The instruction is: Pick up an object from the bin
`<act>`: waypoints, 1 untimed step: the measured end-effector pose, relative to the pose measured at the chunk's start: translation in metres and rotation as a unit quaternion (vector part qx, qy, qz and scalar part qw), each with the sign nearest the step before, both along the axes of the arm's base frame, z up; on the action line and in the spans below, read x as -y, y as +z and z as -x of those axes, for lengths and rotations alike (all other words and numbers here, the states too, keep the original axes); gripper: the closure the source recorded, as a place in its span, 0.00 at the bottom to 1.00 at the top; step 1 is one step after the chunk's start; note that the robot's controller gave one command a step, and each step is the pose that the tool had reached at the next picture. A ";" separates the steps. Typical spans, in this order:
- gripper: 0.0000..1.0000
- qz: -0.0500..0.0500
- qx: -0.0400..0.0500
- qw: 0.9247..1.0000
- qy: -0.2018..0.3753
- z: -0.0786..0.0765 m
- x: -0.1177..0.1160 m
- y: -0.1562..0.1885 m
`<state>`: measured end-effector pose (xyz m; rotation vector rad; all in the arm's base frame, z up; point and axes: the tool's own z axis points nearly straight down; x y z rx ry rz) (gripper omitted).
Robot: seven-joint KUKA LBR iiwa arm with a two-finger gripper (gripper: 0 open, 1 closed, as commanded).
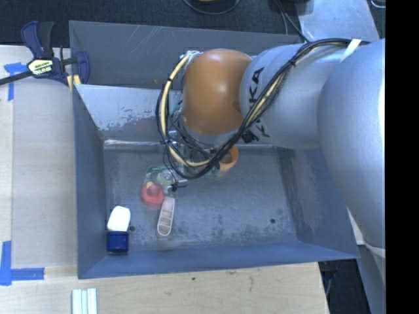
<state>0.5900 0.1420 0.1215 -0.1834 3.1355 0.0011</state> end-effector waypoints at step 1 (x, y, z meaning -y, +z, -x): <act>1.00 0.000 0.003 0.998 0.057 -0.007 0.001 -0.004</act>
Offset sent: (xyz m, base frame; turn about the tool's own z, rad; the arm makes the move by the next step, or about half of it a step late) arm 0.0000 0.0000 0.0000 0.0000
